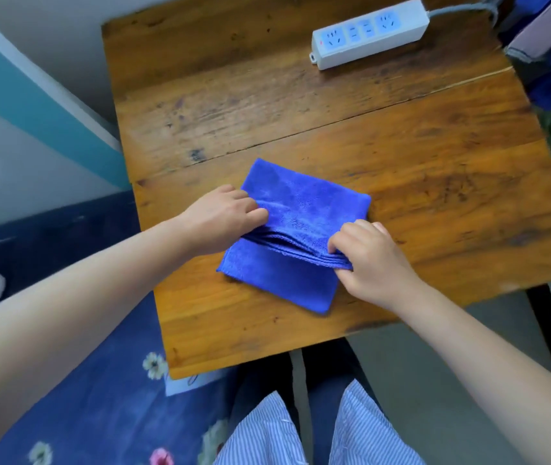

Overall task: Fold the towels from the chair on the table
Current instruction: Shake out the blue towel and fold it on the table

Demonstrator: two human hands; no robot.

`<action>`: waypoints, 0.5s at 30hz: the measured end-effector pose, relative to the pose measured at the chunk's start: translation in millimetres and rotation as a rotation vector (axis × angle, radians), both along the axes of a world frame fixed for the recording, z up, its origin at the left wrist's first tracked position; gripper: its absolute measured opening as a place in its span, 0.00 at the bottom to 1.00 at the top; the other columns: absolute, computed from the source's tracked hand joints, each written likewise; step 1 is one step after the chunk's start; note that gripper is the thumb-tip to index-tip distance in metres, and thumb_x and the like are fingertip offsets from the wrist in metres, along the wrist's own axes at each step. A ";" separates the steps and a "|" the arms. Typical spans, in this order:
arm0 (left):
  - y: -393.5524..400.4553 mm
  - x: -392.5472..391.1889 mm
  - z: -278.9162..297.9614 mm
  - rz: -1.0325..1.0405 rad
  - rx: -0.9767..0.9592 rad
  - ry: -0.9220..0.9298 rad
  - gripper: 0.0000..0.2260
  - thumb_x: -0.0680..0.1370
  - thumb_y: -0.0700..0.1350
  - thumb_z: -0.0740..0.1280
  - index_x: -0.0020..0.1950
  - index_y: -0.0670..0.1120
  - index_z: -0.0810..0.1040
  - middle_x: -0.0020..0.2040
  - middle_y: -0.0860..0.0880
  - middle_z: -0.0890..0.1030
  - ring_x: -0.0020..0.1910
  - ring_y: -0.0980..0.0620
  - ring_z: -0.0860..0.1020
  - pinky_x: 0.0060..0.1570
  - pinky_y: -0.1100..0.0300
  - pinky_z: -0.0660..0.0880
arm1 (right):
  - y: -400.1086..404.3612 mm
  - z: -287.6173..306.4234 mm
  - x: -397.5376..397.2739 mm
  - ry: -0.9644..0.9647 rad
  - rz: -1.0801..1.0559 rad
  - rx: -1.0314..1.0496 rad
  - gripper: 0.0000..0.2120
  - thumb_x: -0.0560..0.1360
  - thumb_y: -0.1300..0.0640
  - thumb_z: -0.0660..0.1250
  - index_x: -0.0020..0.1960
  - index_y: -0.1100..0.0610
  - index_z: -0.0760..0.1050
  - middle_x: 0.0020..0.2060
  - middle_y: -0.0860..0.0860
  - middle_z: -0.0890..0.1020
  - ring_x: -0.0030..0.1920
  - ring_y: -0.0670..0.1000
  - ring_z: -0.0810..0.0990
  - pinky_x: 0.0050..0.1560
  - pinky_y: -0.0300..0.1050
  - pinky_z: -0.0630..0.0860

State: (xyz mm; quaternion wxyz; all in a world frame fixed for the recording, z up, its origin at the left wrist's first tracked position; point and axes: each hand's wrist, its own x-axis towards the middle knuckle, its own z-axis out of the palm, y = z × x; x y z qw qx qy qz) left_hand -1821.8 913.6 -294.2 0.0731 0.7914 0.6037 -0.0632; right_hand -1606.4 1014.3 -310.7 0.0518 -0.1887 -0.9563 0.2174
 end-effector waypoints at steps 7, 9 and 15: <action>-42.8 10.1 -16.2 -0.070 -0.056 0.008 0.16 0.49 0.28 0.75 0.32 0.39 0.77 0.25 0.45 0.75 0.24 0.47 0.74 0.25 0.63 0.72 | -51.1 -15.0 17.6 -0.056 0.001 0.075 0.15 0.49 0.69 0.75 0.33 0.62 0.76 0.27 0.55 0.76 0.30 0.57 0.78 0.34 0.46 0.69; -48.4 9.9 -25.2 -0.022 -0.085 0.006 0.14 0.55 0.28 0.74 0.37 0.38 0.77 0.30 0.43 0.76 0.29 0.45 0.76 0.28 0.60 0.72 | -60.9 -19.6 19.7 -0.069 -0.007 0.095 0.14 0.48 0.70 0.75 0.32 0.62 0.76 0.27 0.55 0.76 0.29 0.57 0.77 0.30 0.46 0.73; -63.4 9.2 -55.6 0.063 -0.280 0.128 0.12 0.76 0.36 0.56 0.59 0.43 0.69 0.53 0.45 0.73 0.53 0.45 0.70 0.49 0.55 0.65 | -84.2 -38.2 26.7 -0.096 -0.022 0.190 0.12 0.51 0.71 0.73 0.30 0.61 0.75 0.26 0.54 0.75 0.28 0.56 0.76 0.35 0.42 0.63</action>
